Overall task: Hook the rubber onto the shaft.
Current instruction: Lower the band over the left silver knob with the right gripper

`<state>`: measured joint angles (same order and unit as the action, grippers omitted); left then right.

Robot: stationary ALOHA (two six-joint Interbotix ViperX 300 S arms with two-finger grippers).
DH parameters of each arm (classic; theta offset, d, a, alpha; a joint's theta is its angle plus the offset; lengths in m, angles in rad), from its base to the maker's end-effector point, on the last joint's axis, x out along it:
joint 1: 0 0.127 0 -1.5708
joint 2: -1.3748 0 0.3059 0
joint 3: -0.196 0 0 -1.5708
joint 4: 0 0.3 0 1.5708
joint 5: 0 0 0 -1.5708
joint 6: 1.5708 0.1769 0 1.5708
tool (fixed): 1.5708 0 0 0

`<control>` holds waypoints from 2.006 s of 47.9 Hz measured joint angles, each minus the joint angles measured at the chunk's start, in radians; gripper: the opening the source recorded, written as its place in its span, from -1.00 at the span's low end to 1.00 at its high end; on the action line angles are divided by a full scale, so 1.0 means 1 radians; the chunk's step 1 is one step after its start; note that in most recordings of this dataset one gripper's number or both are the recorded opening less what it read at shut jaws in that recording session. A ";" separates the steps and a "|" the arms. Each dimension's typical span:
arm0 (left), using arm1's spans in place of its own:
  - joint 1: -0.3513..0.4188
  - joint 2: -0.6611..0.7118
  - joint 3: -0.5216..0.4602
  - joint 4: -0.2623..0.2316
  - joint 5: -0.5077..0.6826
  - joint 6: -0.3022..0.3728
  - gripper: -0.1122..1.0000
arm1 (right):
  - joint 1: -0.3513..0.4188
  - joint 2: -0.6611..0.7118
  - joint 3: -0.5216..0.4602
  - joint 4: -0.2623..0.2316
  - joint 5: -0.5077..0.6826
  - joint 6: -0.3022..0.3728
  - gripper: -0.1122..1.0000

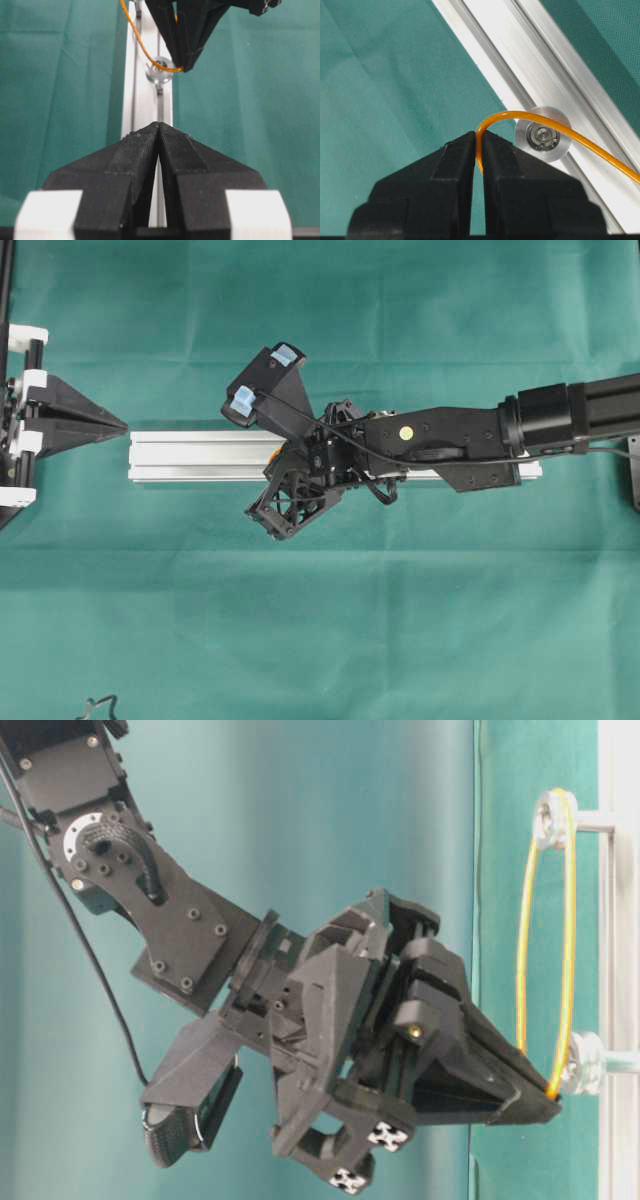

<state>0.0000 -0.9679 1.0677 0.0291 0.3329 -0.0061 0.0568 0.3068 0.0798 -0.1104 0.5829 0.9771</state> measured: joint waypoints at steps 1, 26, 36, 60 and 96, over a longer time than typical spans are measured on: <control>0.000 0.002 0.000 0.002 0.000 0.000 -0.76 | -0.002 0.002 0.000 0.000 -0.002 0.000 -0.68; 0.000 0.002 0.000 0.000 0.000 0.000 -0.76 | -0.009 0.017 0.000 -0.002 -0.012 0.000 -0.68; 0.000 0.002 0.000 0.000 0.000 0.000 -0.76 | -0.014 0.021 0.000 -0.002 -0.014 0.000 -0.68; 0.002 0.002 0.000 0.002 0.000 0.000 -0.76 | -0.014 0.040 0.000 -0.002 -0.028 0.000 -0.68; 0.000 0.002 0.000 0.000 0.000 0.000 -0.76 | -0.012 0.054 0.000 -0.002 -0.026 0.000 -0.68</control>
<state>0.0000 -0.9664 1.0677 0.0291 0.3329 -0.0061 0.0445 0.3605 0.0798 -0.1120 0.5568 0.9771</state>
